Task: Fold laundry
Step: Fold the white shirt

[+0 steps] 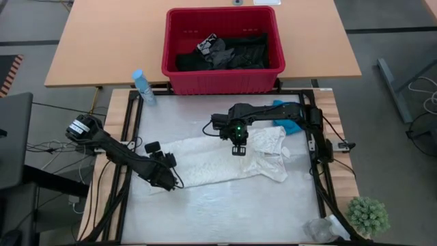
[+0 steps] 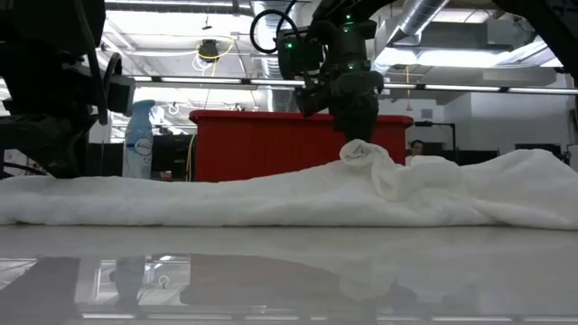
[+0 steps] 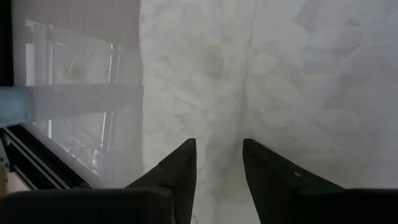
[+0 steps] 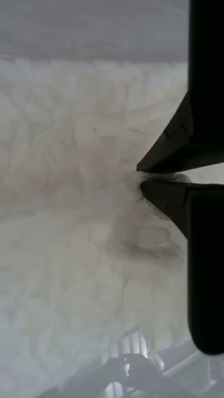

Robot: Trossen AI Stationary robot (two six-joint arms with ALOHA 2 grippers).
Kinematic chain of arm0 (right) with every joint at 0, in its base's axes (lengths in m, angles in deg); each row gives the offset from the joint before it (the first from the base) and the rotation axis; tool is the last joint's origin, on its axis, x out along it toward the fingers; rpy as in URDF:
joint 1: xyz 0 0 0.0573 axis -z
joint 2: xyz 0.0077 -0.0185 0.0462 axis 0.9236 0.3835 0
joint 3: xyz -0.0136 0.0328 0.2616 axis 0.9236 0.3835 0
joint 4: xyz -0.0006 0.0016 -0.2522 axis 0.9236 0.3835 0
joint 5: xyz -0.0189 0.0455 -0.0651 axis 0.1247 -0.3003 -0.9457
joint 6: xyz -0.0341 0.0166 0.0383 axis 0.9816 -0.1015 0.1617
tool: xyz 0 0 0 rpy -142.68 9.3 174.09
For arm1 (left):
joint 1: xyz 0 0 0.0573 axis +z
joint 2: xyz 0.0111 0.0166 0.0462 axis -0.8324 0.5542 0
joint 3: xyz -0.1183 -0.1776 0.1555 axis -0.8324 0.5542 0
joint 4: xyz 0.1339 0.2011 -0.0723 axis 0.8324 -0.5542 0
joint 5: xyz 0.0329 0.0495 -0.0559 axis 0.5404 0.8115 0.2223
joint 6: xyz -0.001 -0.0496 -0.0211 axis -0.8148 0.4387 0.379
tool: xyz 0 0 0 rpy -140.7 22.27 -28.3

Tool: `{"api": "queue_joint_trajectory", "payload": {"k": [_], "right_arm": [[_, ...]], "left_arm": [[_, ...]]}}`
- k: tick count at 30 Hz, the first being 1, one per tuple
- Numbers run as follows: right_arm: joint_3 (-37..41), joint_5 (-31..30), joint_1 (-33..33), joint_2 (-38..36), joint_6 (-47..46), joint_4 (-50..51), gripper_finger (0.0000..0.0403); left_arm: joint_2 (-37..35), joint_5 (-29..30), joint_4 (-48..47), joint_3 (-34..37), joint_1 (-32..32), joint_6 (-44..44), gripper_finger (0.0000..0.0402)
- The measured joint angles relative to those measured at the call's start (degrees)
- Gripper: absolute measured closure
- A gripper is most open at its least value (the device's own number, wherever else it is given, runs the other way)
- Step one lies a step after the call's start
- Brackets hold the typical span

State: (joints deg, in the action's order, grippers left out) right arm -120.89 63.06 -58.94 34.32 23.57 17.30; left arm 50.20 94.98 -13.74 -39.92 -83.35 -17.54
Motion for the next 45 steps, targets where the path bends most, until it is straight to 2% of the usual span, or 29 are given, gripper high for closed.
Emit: {"api": "queue_joint_trajectory", "payload": {"k": [7, 17, 21, 33, 41, 45], "right_arm": [[0.0, 0.0, 0.0, 0.6, 0.2, -0.8, 0.0335], [0.0, -0.4, 0.7, 4.4, -0.9, -2.3, 0.0221], [0.0, -0.8, 2.4, 4.3, -0.8, -3.6, 0.0193], [0.0, -1.4, 7.3, 2.7, 3.5, 4.5, 0.0193], [0.0, -1.1, 8.8, -5.9, 5.0, 6.3, 0.0195], [0.0, 2.2, 7.4, -14.3, 5.7, 6.9, 0.0195]], "left_arm": [[0.0, -0.2, -0.7, 0.0, 0.0, -0.4, 0.0264], [0.0, -0.6, -1.7, 0.0, 0.0, -0.7, 0.0244], [0.0, -0.7, -4.2, 0.0, 0.0, -1.9, 0.0228], [0.0, -1.0, -8.0, 0.0, 0.0, -2.6, 0.0216], [-0.4, 0.5, -8.2, -2.7, -0.3, -4.4, 0.0216], [-4.1, 5.4, -8.0, -7.0, -1.0, -3.3, 0.0216]]}}
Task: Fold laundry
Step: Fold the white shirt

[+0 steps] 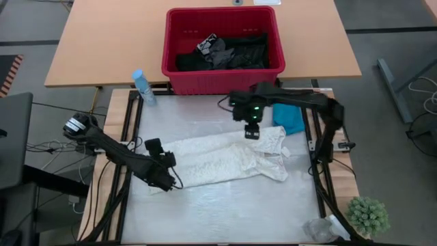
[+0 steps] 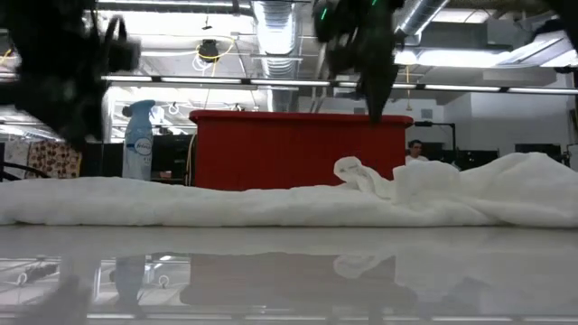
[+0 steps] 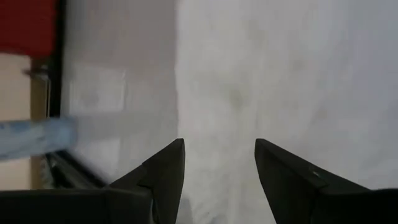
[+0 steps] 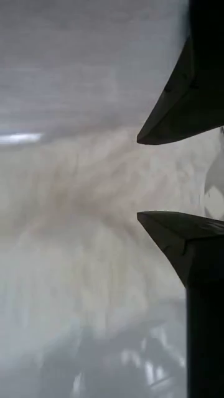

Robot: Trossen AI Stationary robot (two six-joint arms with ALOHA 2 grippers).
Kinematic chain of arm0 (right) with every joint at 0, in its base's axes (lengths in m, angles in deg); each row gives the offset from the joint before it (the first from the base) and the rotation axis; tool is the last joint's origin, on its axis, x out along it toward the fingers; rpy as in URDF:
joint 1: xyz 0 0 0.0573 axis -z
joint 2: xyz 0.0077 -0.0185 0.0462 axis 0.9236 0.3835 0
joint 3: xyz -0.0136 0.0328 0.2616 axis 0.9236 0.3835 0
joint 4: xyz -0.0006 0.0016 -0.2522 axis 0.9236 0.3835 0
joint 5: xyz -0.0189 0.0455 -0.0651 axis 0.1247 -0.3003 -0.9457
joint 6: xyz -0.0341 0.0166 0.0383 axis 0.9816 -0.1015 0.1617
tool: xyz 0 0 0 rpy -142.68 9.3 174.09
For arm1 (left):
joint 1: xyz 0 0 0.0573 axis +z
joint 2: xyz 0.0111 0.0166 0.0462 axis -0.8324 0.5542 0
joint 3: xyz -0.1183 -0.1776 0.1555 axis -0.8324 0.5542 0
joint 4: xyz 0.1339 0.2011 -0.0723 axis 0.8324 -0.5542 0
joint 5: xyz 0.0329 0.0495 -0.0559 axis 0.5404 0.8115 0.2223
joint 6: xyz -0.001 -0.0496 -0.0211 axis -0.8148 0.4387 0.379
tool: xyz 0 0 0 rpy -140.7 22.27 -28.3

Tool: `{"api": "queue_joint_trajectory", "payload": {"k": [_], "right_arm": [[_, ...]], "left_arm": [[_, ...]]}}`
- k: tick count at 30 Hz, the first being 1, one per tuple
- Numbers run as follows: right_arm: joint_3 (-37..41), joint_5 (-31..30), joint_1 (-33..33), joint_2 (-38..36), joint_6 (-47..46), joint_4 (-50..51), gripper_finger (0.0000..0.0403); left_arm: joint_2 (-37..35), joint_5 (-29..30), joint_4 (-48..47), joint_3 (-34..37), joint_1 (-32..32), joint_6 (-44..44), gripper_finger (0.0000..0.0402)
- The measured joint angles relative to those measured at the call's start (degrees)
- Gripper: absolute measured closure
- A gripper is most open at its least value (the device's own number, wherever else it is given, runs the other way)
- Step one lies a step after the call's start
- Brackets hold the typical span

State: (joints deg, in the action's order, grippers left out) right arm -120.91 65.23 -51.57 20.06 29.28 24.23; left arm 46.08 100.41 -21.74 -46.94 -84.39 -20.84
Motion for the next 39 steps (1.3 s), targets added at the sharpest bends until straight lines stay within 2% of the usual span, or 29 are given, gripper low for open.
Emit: {"api": "queue_joint_trajectory", "payload": {"k": [2, 5, 7, 10, 16, 22, 24, 28, 34, 39], "right_arm": [[0.0, 1.7, -1.5, -4.3, -2.9, -0.1, 0.0195], [0.0, 1.3, -5.4, -9.5, -7.3, -0.4, 0.0195], [0.0, -2.3, -9.3, -12.1, -9.8, -0.8, 0.0195], [0.0, -8.1, -14.9, -14.2, -12.8, -0.7, 0.0195], [0.0, -17.3, -22.8, -16.4, -22.9, 1.0, 0.0195], [0.2, -21.2, -30.3, -15.9, -37.7, 8.5, 0.0195], [2.0, -21.8, -33.1, -15.5, -41.9, 8.6, 0.0195], [10.4, -21.8, -38.9, -15.2, -47.9, 4.0, 0.0195], [22.4, -20.3, -46.5, -15.4, -63.5, -0.2, 0.0195], [28.3, -20.2, -52.6, -15.4, -76.2, -2.5, 0.0195]], "left_arm": [[-3.4, 3.2, 3.3, -1.9, -1.0, 3.5, 0.0216], [-9.1, 9.0, 15.2, -1.2, -4.5, 8.4, 0.0216], [-11.1, 11.7, 21.9, 1.0, -7.2, 9.0, 0.0216], [-10.5, 12.0, 24.9, 3.7, -9.7, 11.3, 0.0216], [-3.7, 7.5, 25.2, 6.0, -12.1, 15.4, 0.0244], [5.6, -1.5, 24.8, 6.0, -12.4, 13.9, 0.0324], [8.0, -4.2, 23.6, 6.0, -12.4, 12.8, 0.0353], [12.0, -7.1, 21.6, 6.0, -12.5, 11.4, 0.0394], [14.0, -6.5, 19.6, 5.8, -13.3, 11.3, 0.0394], [14.1, -6.7, 17.9, 5.9, -13.3, 10.8, 0.0393]]}}
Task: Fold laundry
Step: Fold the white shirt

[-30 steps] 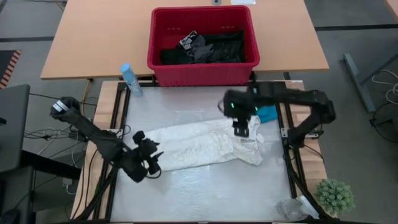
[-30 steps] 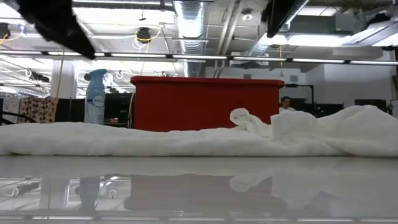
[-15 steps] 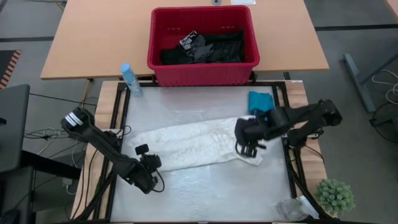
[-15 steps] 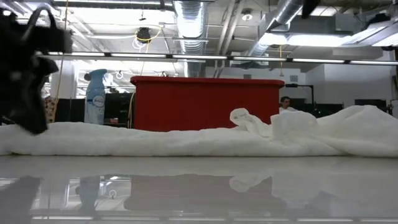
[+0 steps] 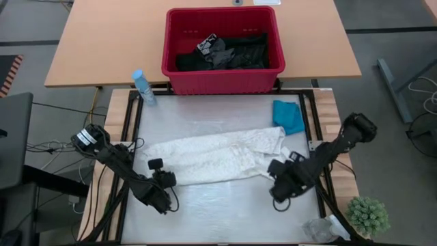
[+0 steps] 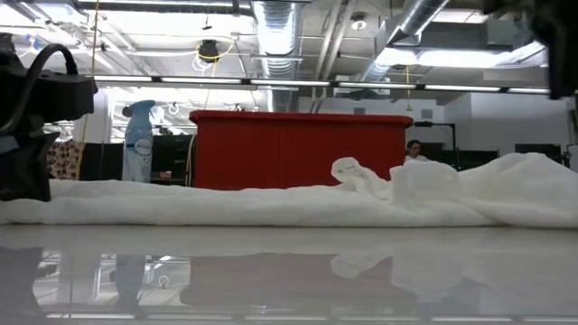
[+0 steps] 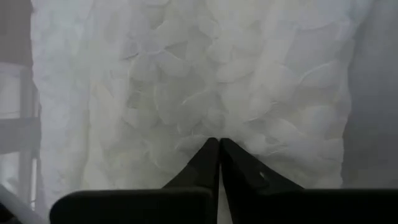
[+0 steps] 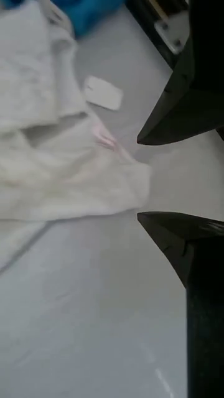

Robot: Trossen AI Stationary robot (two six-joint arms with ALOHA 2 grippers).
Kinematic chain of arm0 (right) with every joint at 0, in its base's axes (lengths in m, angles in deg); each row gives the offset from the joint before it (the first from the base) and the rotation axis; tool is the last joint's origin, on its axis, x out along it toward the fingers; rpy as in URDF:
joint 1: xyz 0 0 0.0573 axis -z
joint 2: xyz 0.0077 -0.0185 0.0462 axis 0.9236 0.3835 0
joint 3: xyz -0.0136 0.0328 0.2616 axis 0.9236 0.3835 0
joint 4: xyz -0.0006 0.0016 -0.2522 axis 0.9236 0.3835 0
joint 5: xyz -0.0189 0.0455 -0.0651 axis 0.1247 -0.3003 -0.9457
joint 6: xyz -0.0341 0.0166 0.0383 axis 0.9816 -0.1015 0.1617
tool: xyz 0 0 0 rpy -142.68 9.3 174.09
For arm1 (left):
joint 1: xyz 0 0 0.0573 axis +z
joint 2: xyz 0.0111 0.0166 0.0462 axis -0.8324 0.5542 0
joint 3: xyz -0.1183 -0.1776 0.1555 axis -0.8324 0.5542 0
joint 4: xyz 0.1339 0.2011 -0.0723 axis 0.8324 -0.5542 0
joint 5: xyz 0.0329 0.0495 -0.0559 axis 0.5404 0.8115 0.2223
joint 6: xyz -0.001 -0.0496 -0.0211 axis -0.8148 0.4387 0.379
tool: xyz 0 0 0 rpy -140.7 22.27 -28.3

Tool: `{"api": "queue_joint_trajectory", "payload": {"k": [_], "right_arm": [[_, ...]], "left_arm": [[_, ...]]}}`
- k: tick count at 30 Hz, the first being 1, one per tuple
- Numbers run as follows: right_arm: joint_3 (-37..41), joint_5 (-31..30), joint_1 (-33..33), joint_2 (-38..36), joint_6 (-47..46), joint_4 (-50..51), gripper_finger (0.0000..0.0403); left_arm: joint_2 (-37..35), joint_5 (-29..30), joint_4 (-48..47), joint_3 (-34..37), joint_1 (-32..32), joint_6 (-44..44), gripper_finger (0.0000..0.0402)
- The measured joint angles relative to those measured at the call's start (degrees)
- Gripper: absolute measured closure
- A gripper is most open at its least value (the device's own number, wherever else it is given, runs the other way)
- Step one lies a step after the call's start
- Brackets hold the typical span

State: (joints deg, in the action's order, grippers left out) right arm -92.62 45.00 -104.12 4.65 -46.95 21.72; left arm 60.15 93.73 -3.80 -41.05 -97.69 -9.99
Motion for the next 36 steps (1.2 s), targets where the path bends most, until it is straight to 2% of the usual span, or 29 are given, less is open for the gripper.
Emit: {"api": "queue_joint_trajectory", "payload": {"k": [6, 9, 16, 24, 31, 36], "right_arm": [[5.8, -0.2, -5.4, -0.9, -13.0, -6.9, 0.0195], [8.6, -4.1, -7.8, -2.8, -18.5, -11.3, 0.0195], [16.7, -11.4, -14.0, -8.1, -33.4, -12.9, 0.0195], [23.4, -12.6, -14.2, -9.5, -31.4, -25.0, 0.0195], [25.9, -16.0, -11.1, -8.6, -30.6, -25.5, 0.0195], [26.3, -16.0, -8.6, -8.6, -25.9, -26.2, 0.0195]], "left_arm": [[0.0, -0.8, -1.2, 0.1, 0.0, -0.9, 0.0393], [0.0, -0.9, -1.2, 0.1, 0.0, -0.9, 0.0393], [0.0, -0.8, -1.3, 0.1, -0.1, -0.9, 0.0393], [0.0, -0.9, -1.2, 0.1, -0.1, 0.7, 0.0393], [0.0, -1.4, -1.0, 0.1, -0.1, -0.3, 0.0393], [0.0, -1.2, -1.0, 0.1, -0.1, -1.2, 0.0393]]}}
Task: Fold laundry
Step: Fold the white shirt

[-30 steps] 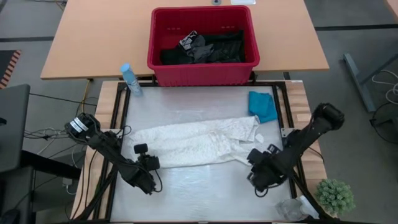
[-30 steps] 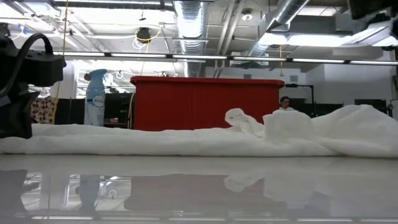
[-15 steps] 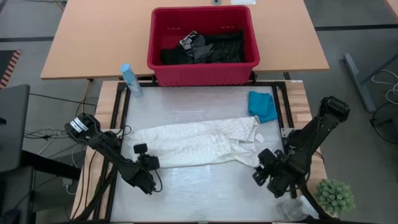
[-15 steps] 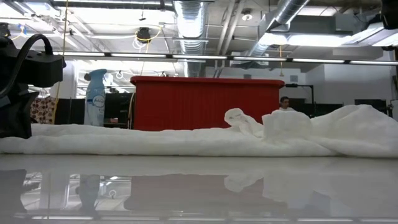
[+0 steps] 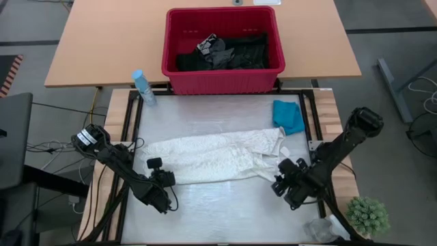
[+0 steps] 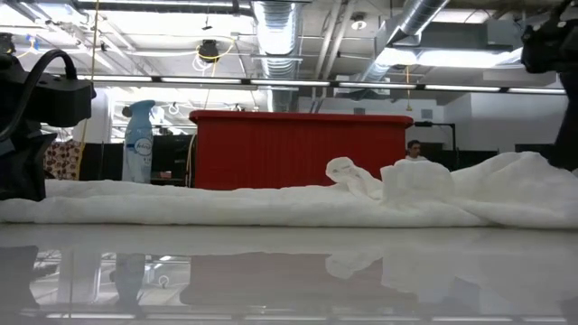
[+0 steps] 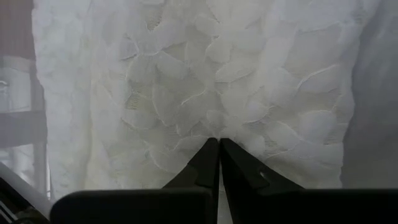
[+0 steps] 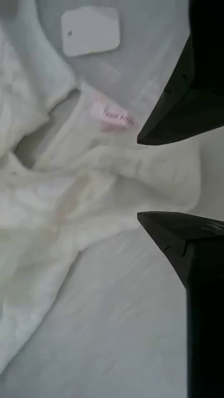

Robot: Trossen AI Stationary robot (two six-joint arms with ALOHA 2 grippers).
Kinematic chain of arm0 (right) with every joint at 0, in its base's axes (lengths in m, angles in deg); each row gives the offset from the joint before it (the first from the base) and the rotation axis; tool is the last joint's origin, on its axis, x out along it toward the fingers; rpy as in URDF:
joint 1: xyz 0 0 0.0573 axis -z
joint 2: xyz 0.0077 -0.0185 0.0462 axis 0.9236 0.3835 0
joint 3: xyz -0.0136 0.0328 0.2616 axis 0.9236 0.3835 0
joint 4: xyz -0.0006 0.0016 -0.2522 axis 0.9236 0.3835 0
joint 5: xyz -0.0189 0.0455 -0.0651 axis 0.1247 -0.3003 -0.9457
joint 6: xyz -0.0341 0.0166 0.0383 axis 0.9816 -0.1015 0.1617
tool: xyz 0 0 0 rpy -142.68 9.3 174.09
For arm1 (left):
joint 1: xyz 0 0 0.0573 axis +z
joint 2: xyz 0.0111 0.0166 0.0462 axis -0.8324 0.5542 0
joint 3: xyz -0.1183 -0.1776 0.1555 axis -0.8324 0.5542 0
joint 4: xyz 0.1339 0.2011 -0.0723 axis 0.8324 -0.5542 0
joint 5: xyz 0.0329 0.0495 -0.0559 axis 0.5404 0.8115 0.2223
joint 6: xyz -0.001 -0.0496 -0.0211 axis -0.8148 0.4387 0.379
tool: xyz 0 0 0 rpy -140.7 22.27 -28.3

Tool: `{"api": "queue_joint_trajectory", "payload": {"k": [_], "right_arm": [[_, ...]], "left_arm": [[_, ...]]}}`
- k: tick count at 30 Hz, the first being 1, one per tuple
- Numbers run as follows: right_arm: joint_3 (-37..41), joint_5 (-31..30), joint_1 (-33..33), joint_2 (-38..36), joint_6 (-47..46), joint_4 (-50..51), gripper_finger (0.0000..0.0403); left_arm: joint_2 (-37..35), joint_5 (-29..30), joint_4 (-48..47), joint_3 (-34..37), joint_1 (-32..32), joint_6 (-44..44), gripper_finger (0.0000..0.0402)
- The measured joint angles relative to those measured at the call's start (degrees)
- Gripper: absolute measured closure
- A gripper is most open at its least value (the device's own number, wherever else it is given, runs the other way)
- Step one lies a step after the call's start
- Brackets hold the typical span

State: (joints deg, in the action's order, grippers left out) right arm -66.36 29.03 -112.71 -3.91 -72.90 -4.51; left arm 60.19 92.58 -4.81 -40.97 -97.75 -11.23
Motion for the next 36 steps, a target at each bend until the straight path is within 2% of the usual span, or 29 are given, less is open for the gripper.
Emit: {"api": "queue_joint_trajectory", "payload": {"k": [7, 10, 13, 17, 18, 23, 31, 36], "right_arm": [[0.5, 1.0, 3.0, 0.0, 4.2, -1.6, 0.0199], [1.9, 3.6, 4.6, 0.0, 6.4, -4.0, 0.0216], [2.4, 5.8, 6.0, 0.0, 8.0, -5.4, 0.0268], [2.0, 7.0, 7.0, -0.2, 10.0, -5.1, 0.0373], [1.8, 7.3, 7.3, -0.4, 10.7, -5.1, 0.0383], [-0.7, 10.5, 9.4, -0.4, 13.2, -2.1, 0.0375], [-6.6, 11.3, 14.3, -0.4, 14.4, 9.9, 0.0385], [-7.9, 12.3, 17.5, -0.4, 15.0, 13.5, 0.0385]], "left_arm": [[0.0, 0.3, 0.0, 0.0, 0.0, 0.0, 0.0393], [0.0, 0.3, 0.0, 0.0, 0.0, 0.0, 0.0393], [0.0, 0.4, 0.0, 0.0, 0.0, 0.0, 0.0393], [0.0, 0.3, 0.0, 0.0, 0.0, -0.5, 0.0393], [0.0, 0.3, 0.0, 0.0, 0.0, -0.9, 0.0393], [0.0, 0.3, -0.2, 0.0, 0.0, -1.9, 0.0393], [0.0, 0.3, -0.4, 0.0, 0.0, -3.2, 0.0393], [0.0, 0.3, -0.4, 0.0, 0.0, -3.2, 0.0393]]}}
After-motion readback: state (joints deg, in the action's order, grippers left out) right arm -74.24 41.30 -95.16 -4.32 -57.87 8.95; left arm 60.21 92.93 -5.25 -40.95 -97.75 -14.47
